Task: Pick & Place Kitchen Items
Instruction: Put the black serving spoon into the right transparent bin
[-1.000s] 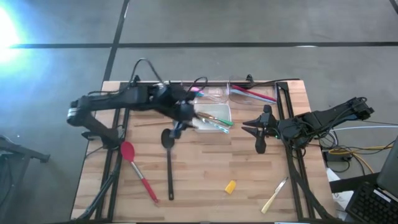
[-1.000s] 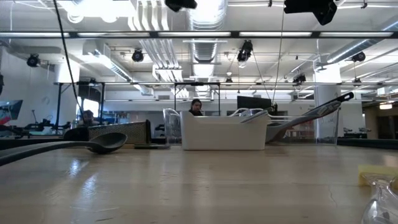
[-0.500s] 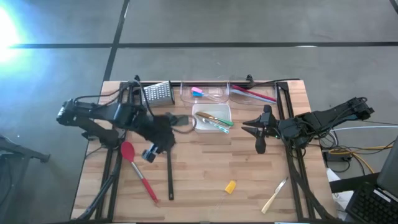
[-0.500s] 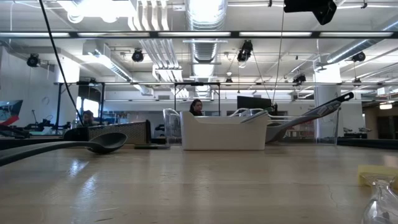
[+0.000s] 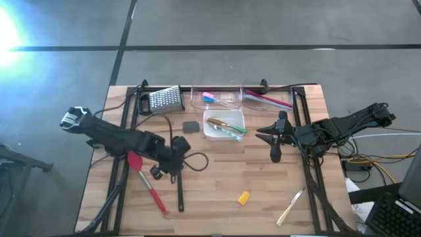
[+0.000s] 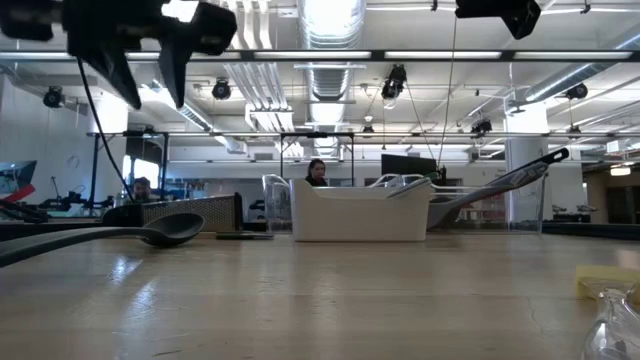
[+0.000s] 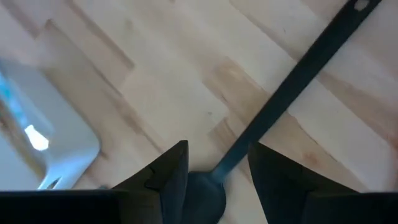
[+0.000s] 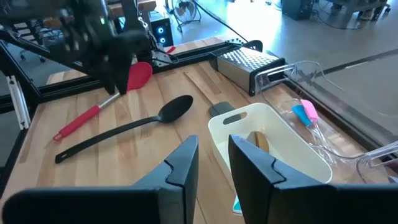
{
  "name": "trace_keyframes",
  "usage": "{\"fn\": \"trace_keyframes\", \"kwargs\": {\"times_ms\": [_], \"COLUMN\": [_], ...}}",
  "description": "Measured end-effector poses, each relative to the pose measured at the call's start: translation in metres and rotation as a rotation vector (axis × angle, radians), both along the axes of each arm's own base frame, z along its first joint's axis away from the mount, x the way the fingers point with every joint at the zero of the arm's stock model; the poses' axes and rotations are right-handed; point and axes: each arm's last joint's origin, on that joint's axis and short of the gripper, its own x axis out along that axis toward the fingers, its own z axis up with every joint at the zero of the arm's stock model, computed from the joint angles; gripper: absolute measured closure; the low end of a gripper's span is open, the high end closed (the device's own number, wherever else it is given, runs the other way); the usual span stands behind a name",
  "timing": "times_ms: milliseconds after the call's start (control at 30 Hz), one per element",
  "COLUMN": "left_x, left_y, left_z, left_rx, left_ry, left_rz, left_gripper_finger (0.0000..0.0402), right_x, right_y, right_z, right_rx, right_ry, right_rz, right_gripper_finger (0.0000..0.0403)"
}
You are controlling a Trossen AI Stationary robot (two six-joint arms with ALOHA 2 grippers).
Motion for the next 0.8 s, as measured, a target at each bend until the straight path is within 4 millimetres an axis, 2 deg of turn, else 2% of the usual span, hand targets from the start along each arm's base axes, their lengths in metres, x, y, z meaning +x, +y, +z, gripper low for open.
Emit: {"fn": "trace_keyframes", "kwargs": {"times_ms": [267, 633, 800], "left_x": [-0.005, -0.011, -0.001], "left_y": [-0.001, 0.003, 0.007], "left_z": [-0.043, -0.085, -0.100], "left_rx": [0.043, 0.059, 0.078], "left_ry": [0.004, 0.014, 0.011], "left_rz": [-0.104, -0.190, -0.247], "left_gripper_finger": [0.0229, 0.0229, 0.0229], "right_x": [0.001, 0.001, 0.002], "right_y": [0.000, 0.001, 0.001], "right_z": [0.003, 0.004, 0.004], "right_rx": [0.012, 0.015, 0.017], "right_ry": [-0.035, -0.045, -0.049], "right_rz": [0.000, 0.000, 0.000], "right_gripper_finger": [0.0310, 0.0318, 0.0314]}}
